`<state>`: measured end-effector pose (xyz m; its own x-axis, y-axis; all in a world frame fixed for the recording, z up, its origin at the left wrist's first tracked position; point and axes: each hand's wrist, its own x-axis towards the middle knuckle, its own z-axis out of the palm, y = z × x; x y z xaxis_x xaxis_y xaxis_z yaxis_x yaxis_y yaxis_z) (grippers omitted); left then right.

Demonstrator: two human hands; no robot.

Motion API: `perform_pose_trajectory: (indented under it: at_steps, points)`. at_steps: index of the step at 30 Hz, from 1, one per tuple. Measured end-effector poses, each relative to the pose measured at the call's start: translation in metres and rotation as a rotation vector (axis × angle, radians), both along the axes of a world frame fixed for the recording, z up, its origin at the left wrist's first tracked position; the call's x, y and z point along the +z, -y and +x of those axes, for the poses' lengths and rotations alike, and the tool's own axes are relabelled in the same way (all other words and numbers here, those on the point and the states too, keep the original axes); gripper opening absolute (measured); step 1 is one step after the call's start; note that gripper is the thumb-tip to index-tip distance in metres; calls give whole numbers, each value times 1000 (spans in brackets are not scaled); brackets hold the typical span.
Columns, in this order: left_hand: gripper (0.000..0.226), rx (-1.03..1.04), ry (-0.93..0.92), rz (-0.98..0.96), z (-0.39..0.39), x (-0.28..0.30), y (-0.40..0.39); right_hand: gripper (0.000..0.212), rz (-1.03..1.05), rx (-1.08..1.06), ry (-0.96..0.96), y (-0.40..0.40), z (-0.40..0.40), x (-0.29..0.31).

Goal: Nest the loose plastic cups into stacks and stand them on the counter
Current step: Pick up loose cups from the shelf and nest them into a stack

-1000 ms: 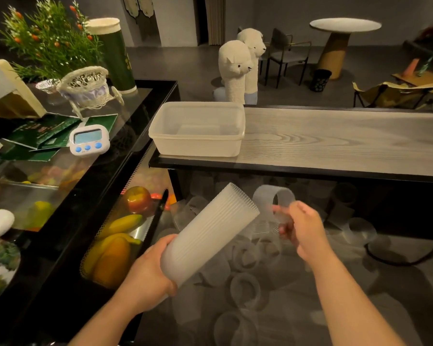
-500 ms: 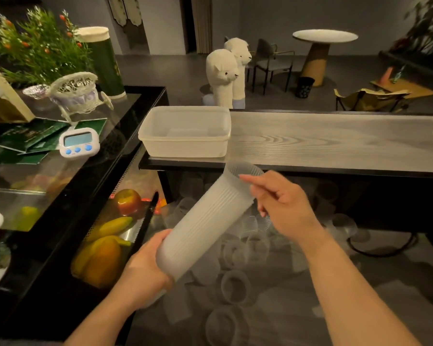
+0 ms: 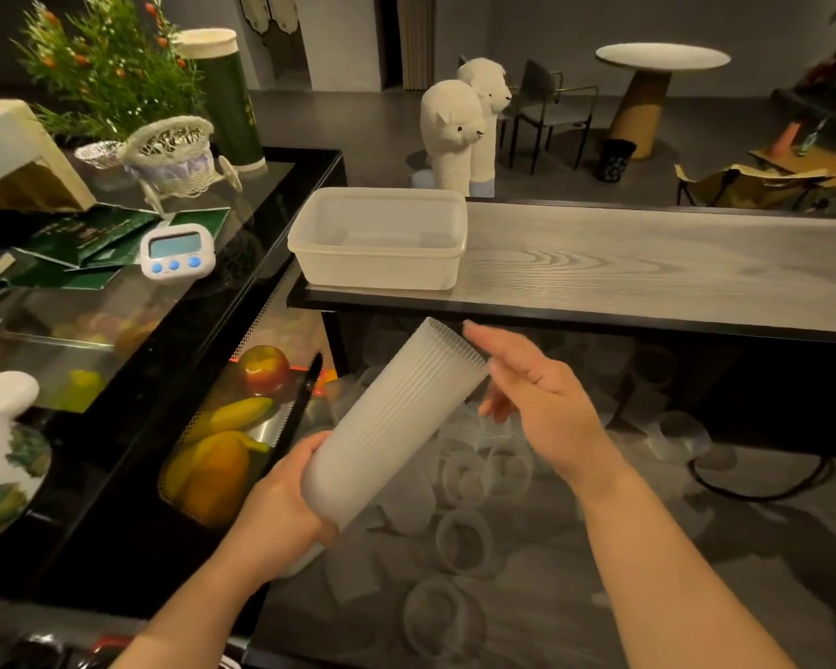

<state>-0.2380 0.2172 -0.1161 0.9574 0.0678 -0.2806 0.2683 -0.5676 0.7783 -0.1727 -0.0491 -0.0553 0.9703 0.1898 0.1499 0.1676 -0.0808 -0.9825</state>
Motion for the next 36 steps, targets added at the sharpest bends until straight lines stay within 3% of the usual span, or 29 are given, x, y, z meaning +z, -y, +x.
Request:
perform_pose_trajectory:
  at_steps: [2, 3, 4, 6, 8, 10, 14, 16, 20, 24, 26, 31, 35, 36]
  points:
    - [96, 29, 2, -5, 0, 0, -3, 33, 43, -255, -33, -5, -7, -22]
    - [96, 44, 1, -6, 0, 0, -4, 28, -57, -351, -74, -7, -11, -40]
    - [96, 62, -4, -10, -1, -1, -7, 21, -292, -353, -129, -8, -16, -62]
    - [97, 107, -8, -31, -1, -5, -13, 20, -862, -119, -293, -8, -32, -111]
    - [99, 140, -12, -46, -2, -11, -18, 39, -1064, 16, -468, -7, -46, -155]
    - [101, 139, -26, -43, -3, -14, -20, 48, -1008, -36, -590, -9, -52, -184]
    - [99, 102, -53, -39, -4, -14, -18, 15, -878, -223, -642, 0, -50, -202]
    - [99, 75, -52, -19, -4, -13, -20, 20, -771, -325, -605, 8, -36, -192]
    - [99, 36, -76, 2, -5, -11, -21, 27, -86, -510, -552, 35, -14, -121]
    - [98, -40, -73, 12, -4, -7, -14, 24, 209, -389, -333, 35, 0, -19]
    - [97, -79, -56, 35, -3, -3, -9, 25, 152, -281, -251, 30, 8, 13]
    - [95, -117, -3, 60, -1, 6, -5, 32, -350, -110, -186, 15, 26, 35]
    - [95, -80, 4, 34, 1, 4, -5, 30, -519, -27, -21, 2, 28, 26]
    - [95, -73, 9, 26, 1, 3, -5, 30, -456, 11, -36, -1, 27, 22]
